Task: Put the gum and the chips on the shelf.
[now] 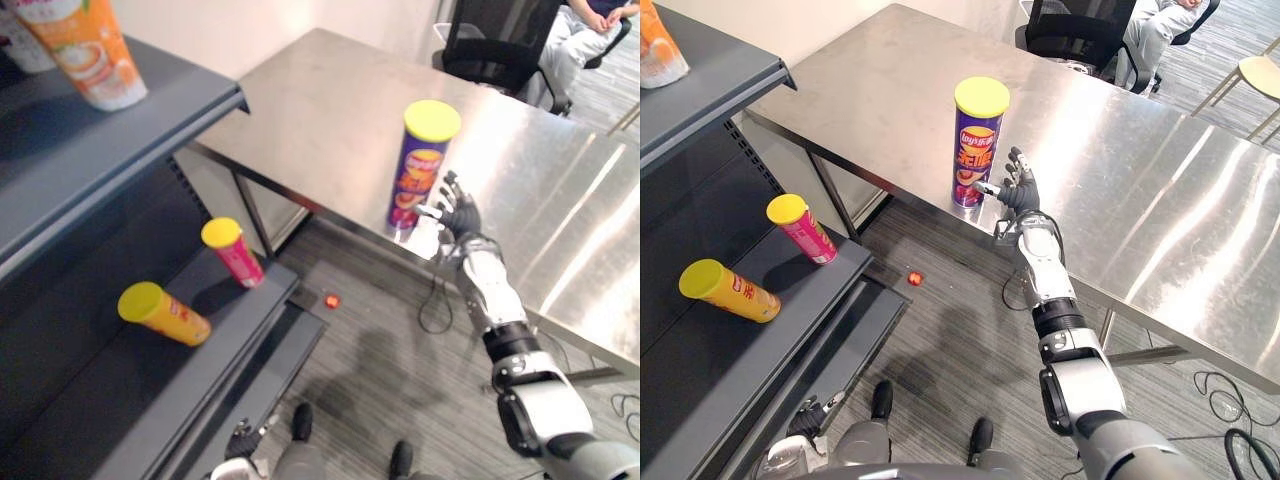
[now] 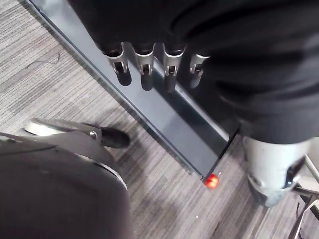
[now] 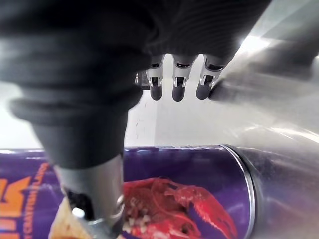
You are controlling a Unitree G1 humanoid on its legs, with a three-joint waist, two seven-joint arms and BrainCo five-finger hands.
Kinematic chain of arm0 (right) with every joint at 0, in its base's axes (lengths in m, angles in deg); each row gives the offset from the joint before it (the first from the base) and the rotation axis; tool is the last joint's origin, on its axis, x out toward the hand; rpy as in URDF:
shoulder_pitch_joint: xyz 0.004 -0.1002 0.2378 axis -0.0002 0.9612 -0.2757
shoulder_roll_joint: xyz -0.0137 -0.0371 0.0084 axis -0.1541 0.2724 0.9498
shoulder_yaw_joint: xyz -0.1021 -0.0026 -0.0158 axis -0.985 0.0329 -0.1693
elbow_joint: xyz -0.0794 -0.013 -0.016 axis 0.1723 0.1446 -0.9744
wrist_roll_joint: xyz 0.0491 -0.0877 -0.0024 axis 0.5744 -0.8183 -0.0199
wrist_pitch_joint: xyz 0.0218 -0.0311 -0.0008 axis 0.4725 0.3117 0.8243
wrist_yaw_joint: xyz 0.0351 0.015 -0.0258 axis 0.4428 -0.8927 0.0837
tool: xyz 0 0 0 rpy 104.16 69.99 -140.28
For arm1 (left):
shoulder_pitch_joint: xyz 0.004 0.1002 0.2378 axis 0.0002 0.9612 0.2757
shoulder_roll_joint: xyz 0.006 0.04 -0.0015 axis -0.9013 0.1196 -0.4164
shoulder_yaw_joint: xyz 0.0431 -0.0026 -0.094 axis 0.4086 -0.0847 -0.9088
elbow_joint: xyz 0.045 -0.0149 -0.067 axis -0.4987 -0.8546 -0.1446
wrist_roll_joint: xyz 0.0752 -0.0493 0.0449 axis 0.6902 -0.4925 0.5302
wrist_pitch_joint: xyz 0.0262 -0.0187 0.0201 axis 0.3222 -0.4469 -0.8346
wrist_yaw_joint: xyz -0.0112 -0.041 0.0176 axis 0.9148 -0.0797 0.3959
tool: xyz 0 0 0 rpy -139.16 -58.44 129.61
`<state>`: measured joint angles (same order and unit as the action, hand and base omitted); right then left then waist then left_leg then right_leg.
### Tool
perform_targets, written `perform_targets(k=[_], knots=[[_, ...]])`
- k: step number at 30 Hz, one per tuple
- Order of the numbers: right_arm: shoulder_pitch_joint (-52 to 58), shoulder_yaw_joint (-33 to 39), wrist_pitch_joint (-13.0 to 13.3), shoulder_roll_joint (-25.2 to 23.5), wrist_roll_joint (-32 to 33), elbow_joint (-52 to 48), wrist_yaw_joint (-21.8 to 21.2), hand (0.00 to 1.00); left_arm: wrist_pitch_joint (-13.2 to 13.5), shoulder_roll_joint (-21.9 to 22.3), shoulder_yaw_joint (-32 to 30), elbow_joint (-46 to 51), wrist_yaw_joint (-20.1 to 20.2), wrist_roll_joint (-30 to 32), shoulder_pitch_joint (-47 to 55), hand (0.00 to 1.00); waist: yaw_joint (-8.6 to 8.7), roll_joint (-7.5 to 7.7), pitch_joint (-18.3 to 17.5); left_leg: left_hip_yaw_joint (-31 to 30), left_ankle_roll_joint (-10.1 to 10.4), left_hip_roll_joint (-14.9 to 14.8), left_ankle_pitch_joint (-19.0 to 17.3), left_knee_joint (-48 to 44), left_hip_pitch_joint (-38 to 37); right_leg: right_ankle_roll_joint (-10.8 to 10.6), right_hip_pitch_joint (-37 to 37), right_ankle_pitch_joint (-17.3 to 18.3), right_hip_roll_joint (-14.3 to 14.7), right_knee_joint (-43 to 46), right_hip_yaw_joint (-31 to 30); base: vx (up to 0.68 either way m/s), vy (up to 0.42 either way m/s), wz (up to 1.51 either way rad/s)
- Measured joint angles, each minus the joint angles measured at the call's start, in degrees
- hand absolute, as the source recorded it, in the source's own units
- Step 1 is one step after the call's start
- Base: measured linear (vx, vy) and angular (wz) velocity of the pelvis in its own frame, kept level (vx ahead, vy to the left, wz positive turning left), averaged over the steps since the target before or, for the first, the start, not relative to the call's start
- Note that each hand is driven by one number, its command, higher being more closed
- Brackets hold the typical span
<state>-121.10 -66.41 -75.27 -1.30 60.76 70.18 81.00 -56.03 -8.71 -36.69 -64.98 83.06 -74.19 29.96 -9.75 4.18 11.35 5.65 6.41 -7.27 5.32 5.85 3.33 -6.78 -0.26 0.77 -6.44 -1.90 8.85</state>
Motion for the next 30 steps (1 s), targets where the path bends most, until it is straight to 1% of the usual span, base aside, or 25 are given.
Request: perform_targets(k=[9, 14, 18, 23, 30], knots=[[0.00, -0.05, -0.03, 0.00, -1.09, -0.15, -0.01, 0.00, 0.00, 0.01, -0.02, 0.00, 0.00, 0.01, 0.06, 0.00, -0.01, -0.05, 0.03, -0.14, -0.01, 0.04, -0.02, 0.00, 0.00, -0.01, -0.03, 0.01, -0.04, -0.01, 0.13, 0.00, 0.000, 0.00], [0.24, -0.61, -0.04, 0.01, -1.15, -4.05, -0.96, 0.00, 0.00, 0.09, -0.18, 0.14, -0.01, 0.04, 0.27, 0.00, 0.06, -0.15, 0.14, -0.23, -0.08, 0.08, -0.14, 0.00, 0.04, -0.04, -0.01, 0.03, -0.09, -0.04, 0.19, 0.00, 0.000, 0.00], [1.28, -2.46, 0.05, 0.04, -1.89, -7.24, -1.65, 0.00, -0.03, 0.35, -0.90, 0.35, 0.01, 0.19, 0.52, 0.00, 0.09, -0.12, 0.15, -0.23, -0.03, 0.11, -0.21, -0.02, 0.04, -0.04, -0.04, 0.03, -0.13, -0.08, 0.26, 0.00, 0.000, 0.00], [4.21, -4.02, 0.10, 0.04, -2.13, -11.06, -3.80, 0.00, -0.09, 0.50, -1.33, 0.59, 0.03, 0.50, 0.61, 0.00, 0.16, -0.07, 0.18, -0.23, -0.03, 0.17, -0.21, -0.04, -0.02, -0.05, -0.09, 0.03, -0.21, -0.05, 0.29, 0.00, 0.000, 0.00], [5.44, -5.04, 0.13, 0.03, -2.14, -11.99, -3.91, 0.00, -0.09, 0.49, -1.33, 0.59, 0.08, 0.58, 0.63, 0.00, 0.19, -0.02, 0.21, -0.18, -0.03, 0.17, -0.22, 0.00, -0.50, -0.06, -0.44, 0.04, -0.24, 0.03, 0.23, 0.00, 0.000, 0.00]])
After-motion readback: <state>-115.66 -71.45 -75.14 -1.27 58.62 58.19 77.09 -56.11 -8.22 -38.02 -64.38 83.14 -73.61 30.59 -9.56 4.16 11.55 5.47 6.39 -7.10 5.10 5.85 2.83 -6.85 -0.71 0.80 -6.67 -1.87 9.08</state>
